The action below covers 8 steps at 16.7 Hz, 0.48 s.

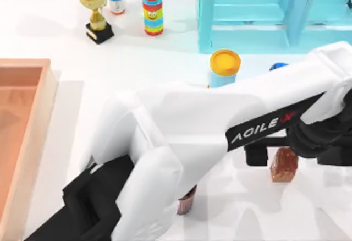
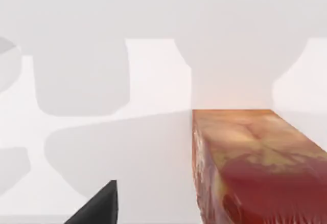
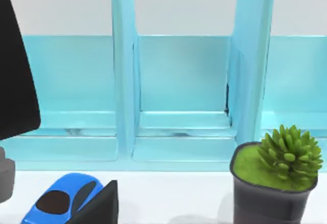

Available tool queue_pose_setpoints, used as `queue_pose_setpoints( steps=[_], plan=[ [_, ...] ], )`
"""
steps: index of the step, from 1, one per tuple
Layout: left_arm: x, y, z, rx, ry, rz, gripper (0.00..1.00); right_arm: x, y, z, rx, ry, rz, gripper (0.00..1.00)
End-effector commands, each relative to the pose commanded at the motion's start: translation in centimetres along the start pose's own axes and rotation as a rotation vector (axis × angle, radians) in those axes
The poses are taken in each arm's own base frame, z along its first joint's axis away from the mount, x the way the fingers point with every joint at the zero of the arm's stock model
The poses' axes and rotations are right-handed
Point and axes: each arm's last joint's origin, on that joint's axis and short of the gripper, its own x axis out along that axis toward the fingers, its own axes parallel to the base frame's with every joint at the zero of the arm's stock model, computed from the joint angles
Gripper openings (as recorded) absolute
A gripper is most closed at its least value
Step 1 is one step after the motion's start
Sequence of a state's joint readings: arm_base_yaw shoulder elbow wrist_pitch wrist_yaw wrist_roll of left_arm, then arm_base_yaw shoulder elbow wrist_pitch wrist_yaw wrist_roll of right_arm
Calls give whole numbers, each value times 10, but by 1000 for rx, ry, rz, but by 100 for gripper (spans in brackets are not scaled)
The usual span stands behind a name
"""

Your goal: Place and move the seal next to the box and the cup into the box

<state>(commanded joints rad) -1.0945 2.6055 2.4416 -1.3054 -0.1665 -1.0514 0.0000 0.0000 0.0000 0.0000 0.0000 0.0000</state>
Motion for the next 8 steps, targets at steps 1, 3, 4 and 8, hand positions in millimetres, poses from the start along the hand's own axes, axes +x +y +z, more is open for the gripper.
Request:
queue_pose_setpoints(
  steps=[1,3,4,8],
  plan=[
    [12,0,-1,0,-1,-1,100,0,0,0,0,0,0,100],
    [31,1,-2,0,0,1,100,0,0,0,0,0,0,100],
    [36,2,-3,0,1,2,100,0,0,0,0,0,0,100],
    [38,2,-3,1,1,2,100,0,0,0,0,0,0,100]
  ],
)
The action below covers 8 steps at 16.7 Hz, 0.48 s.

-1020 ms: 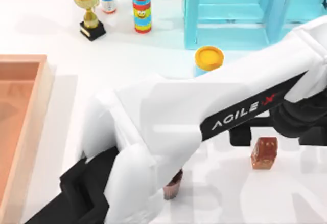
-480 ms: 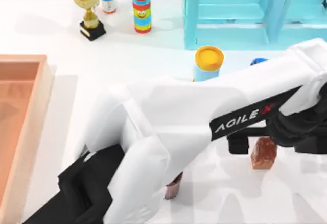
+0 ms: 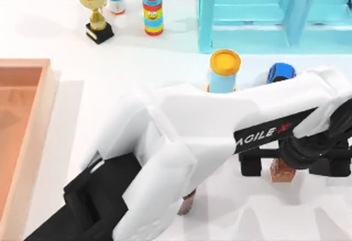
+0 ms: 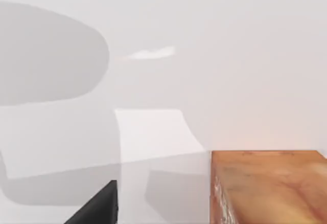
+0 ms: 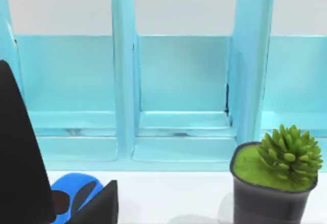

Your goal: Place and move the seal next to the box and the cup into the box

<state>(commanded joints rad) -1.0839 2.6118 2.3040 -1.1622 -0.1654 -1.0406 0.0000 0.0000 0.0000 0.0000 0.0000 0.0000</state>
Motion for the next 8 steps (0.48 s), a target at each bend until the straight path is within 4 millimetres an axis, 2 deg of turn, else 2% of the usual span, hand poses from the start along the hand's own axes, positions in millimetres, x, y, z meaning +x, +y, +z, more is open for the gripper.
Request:
queue_pose_setpoints(
  steps=[8],
  plan=[
    [0,0,0,0,0,0,40,0,0,0,0,0,0,100]
  ],
)
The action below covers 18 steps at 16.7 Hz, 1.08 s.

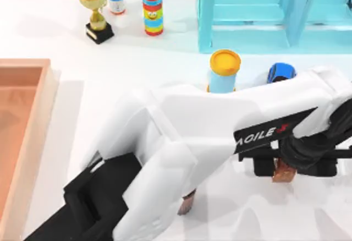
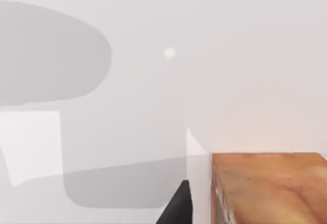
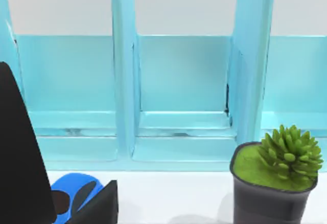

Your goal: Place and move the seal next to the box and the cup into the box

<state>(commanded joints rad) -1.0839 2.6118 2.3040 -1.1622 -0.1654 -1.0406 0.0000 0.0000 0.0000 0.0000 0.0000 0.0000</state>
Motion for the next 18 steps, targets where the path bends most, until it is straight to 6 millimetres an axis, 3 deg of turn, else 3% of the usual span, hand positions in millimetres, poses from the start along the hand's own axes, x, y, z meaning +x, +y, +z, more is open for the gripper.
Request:
queue_pose_setpoints(
  steps=[5,15,18],
  plan=[
    [0,0,0,0,0,0,2,0,0,0,0,0,0,100],
    [-1,0,-1,5,0,-1,0,0,0,0,0,0,0,100],
    [-15,16,9,3,6,5,0,0,0,0,0,0,0,100]
  ],
)
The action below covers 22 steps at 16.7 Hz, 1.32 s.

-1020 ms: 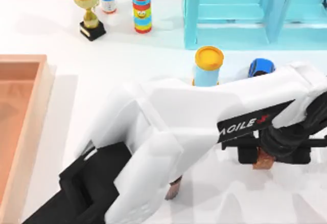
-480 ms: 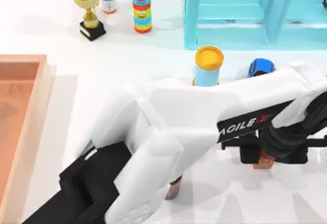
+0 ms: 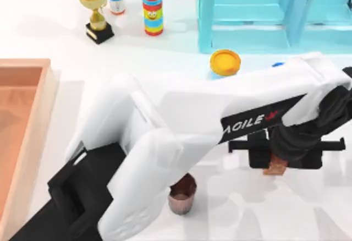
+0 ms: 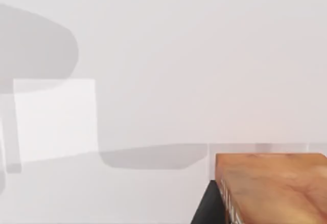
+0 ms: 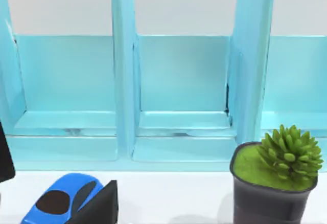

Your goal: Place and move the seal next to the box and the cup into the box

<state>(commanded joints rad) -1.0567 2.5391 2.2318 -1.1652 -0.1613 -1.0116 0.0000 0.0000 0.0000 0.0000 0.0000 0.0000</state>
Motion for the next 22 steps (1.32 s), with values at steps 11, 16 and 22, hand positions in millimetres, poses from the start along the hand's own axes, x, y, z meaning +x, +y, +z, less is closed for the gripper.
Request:
queue_pose_setpoints(
  steps=[11,16,22],
  plan=[
    [-83,83,8,2,-6,-6,0,0,0,0,0,0,0,100],
    [-86,96,16,6,-2,-19,0,0,0,0,0,0,0,100],
    [-86,214,57,-12,30,-6,0,0,0,0,0,0,0,100]
  ],
)
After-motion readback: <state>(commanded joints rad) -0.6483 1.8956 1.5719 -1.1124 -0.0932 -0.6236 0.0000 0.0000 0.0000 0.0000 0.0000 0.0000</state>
